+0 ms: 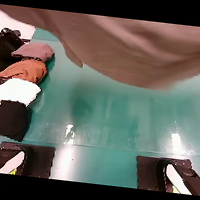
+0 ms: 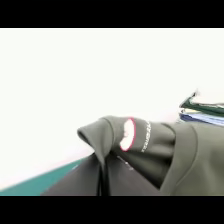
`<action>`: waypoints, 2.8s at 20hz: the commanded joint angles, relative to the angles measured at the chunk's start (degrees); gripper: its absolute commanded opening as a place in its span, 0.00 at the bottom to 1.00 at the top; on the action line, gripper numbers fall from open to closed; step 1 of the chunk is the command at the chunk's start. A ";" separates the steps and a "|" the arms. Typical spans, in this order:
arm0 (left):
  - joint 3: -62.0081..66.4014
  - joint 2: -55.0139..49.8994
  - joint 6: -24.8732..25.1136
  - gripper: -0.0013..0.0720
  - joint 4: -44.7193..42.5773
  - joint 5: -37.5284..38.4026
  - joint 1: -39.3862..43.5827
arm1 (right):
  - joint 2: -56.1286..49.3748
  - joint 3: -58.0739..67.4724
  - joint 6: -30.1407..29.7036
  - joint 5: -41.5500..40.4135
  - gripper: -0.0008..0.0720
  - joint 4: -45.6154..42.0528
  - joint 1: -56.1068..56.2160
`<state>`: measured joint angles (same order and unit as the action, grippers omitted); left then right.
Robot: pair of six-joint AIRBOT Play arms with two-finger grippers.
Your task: Fold the shirts.
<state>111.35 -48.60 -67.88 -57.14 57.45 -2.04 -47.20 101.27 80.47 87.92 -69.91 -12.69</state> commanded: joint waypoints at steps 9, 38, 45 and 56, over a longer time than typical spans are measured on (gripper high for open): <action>-19.37 -15.78 -5.81 0.06 -0.85 15.02 -0.13 | -22.75 -6.64 3.52 8.92 0.03 -0.76 5.92; -50.25 -39.15 -6.38 0.68 4.28 -8.52 1.90 | -20.92 -26.58 -0.17 0.20 0.47 10.16 -1.90; -39.54 -37.03 -6.62 0.06 2.54 3.80 -0.02 | -12.92 -44.44 -0.17 -0.94 0.48 9.29 -14.88; -38.58 -30.93 -5.77 0.06 1.31 5.09 0.00 | -23.41 -70.31 -6.67 -17.77 0.64 24.28 -24.20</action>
<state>72.60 -79.94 -73.63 -55.96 62.24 -2.09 -66.70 34.68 76.31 76.69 -52.40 -38.85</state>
